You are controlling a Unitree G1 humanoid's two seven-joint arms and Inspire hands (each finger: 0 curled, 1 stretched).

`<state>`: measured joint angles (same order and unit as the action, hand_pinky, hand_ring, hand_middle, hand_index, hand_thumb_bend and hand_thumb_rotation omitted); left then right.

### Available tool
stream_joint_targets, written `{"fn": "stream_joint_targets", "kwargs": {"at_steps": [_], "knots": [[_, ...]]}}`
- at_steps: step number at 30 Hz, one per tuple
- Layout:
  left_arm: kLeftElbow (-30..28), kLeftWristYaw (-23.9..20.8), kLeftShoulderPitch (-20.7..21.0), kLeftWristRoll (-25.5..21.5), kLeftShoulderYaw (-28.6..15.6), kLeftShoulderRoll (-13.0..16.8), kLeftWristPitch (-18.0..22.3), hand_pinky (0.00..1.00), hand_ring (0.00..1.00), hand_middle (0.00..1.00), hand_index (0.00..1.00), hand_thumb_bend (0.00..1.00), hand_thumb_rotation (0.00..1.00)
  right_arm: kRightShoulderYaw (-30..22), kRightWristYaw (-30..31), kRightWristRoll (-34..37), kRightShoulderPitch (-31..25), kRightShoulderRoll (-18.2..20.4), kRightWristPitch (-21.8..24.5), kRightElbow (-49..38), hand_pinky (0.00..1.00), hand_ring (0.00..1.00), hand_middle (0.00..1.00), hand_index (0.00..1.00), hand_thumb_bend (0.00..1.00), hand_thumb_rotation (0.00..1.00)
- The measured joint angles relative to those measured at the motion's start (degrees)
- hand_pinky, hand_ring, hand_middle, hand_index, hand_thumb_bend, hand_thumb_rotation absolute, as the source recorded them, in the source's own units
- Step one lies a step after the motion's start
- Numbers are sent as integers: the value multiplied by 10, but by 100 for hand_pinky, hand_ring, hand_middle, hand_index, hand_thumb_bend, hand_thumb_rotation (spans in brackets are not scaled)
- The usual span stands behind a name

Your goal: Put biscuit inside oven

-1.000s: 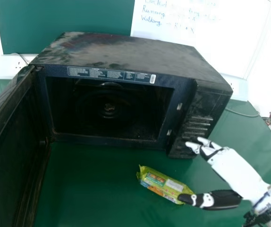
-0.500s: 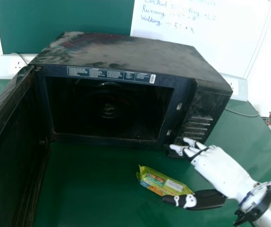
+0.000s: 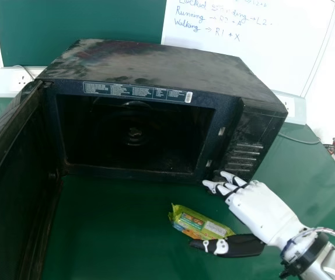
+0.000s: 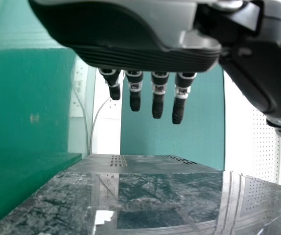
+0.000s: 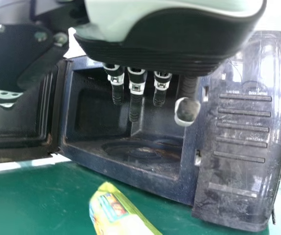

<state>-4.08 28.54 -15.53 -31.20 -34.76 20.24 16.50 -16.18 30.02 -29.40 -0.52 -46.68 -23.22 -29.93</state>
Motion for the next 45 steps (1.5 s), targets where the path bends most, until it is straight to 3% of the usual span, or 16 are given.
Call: {"fn": "stream_joint_targets", "kwargs": {"at_steps": [7, 14, 18, 26, 37, 41, 45], "knots": [[-2, 2, -2, -3, 0, -2, 0, 48, 69, 84, 82, 100, 76, 16, 2, -10, 8, -1, 24, -2, 0, 90, 88, 100, 96, 97], [-6, 1, -11, -3, 0, -4, 0, 47, 68, 84, 82, 100, 74, 46, 52, -31, 35, -17, 79, -1, 0, 91, 88, 100, 97, 97], [-10, 1, -12, -4, 0, -4, 0, 46, 66, 82, 80, 100, 69, 56, 57, -25, 53, -32, 77, 15, 0, 90, 88, 100, 97, 96], [-17, 0, -13, -9, 0, -5, -1, 50, 69, 83, 81, 100, 73, 94, 97, -20, 94, -69, 76, 44, 0, 88, 86, 100, 97, 95], [-21, 1, -16, -12, 0, -6, -2, 44, 65, 81, 79, 100, 72, 151, 83, -76, 141, -71, 75, 94, 0, 90, 87, 100, 97, 96], [-24, 2, -18, -11, 0, -6, -2, 45, 67, 82, 80, 100, 73, 172, 86, -89, 156, -69, 81, 109, 0, 98, 94, 100, 100, 97], [-26, 3, -19, -4, 0, -6, 1, 44, 67, 82, 80, 100, 70, 183, 88, -89, 164, -69, 83, 116, 0, 100, 100, 100, 100, 99]]}}
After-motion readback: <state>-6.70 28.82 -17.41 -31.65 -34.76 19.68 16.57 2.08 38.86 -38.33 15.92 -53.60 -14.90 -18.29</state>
